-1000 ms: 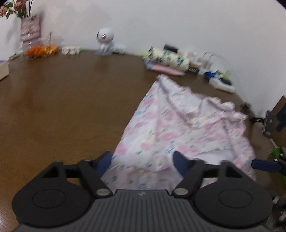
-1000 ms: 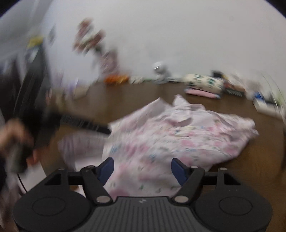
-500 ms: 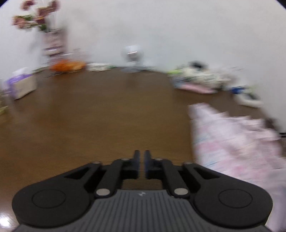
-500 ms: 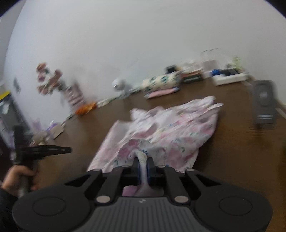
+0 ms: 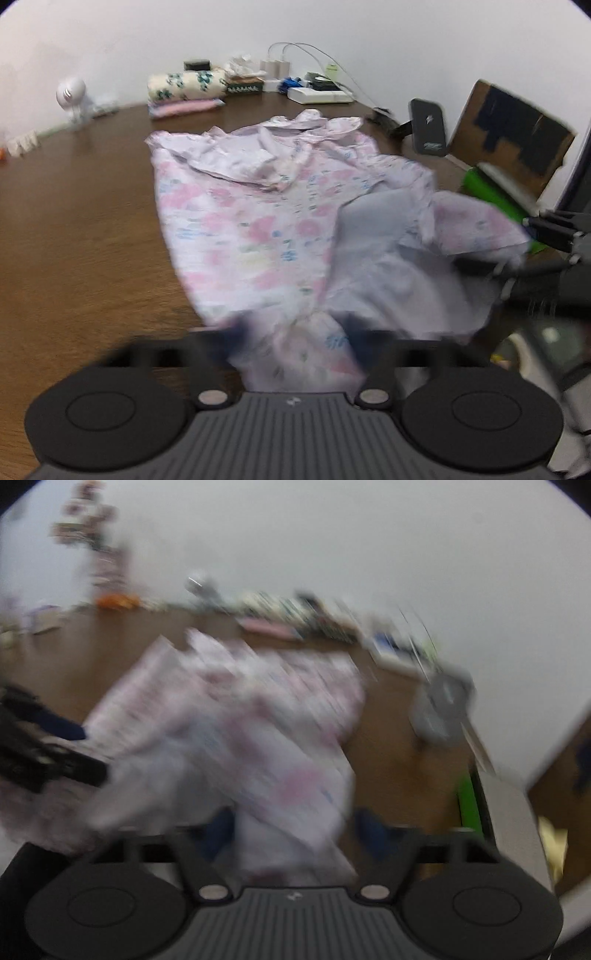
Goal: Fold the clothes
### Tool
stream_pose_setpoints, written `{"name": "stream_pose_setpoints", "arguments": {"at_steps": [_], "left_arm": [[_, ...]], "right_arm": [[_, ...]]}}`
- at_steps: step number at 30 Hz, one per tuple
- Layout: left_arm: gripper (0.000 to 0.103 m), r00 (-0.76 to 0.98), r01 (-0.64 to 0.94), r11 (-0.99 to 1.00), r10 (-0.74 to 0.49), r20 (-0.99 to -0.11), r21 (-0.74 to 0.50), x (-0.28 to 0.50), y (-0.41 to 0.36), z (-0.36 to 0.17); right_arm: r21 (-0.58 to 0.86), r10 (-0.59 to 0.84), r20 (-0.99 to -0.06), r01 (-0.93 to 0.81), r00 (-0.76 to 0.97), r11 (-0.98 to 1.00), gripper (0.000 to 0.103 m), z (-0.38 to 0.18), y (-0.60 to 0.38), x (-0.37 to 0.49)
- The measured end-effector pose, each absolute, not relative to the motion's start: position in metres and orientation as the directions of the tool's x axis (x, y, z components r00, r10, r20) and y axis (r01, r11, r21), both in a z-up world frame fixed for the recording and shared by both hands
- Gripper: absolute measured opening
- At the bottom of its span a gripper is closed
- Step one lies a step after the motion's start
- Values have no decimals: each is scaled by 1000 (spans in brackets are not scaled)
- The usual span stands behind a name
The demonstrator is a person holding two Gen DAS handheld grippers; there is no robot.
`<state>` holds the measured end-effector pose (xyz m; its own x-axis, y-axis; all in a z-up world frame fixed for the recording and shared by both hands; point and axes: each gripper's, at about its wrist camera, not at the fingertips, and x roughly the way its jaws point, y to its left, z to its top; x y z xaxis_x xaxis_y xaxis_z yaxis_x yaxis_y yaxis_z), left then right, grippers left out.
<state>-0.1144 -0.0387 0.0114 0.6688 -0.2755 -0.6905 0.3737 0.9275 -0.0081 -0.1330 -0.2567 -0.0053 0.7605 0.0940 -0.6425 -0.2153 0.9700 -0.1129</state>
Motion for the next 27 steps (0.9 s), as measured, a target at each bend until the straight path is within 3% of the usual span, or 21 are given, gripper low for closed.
{"name": "stream_pose_setpoints", "arguments": {"at_steps": [1,3,6,9,11,12,14,16,17,19,21,24,27], "left_arm": [[8,675,365,931,-264,-689,1,-114,-35,11],[8,679,342,939,-254,-689,-8,-111,-21,10],[8,743,236,964,-97,-663,124,-104,4,12],[10,782,46,972,110,-614,232,-88,44,17],[10,781,-79,965,215,-587,249,-83,67,24],[12,787,-93,971,208,-581,222,-87,70,32],[28,805,-63,990,124,-580,124,-101,66,50],[66,797,89,996,-82,-598,-18,-114,47,61],[70,773,175,982,-183,-608,-73,-120,33,64],[73,727,269,959,-261,-634,-87,-125,4,62],[73,702,313,950,-233,-673,-2,-127,-20,48],[73,696,282,952,-118,-709,118,-126,-31,25],[74,688,229,971,-109,-717,73,-125,-7,22]], "right_arm": [[-25,120,-672,-184,731,983,9,-6,-267,-128],[129,210,-662,-166,719,978,5,2,-280,-129],[323,440,-573,-303,692,897,5,18,-279,-138],[561,684,-425,-421,593,713,8,28,-278,-145],[536,682,-420,-443,598,719,18,28,-273,-152],[508,672,-429,-453,603,732,28,28,-271,-155],[469,682,-440,-498,584,730,38,26,-271,-161],[459,704,-412,-535,578,709,47,28,-279,-166],[451,699,-396,-538,595,713,53,30,-284,-166],[453,694,-365,-533,620,714,59,34,-294,-161],[445,652,-363,-491,665,749,64,37,-305,-153],[412,490,-449,-313,747,856,65,33,-319,-133],[405,369,-515,-160,774,900,63,21,-340,-127]]}}
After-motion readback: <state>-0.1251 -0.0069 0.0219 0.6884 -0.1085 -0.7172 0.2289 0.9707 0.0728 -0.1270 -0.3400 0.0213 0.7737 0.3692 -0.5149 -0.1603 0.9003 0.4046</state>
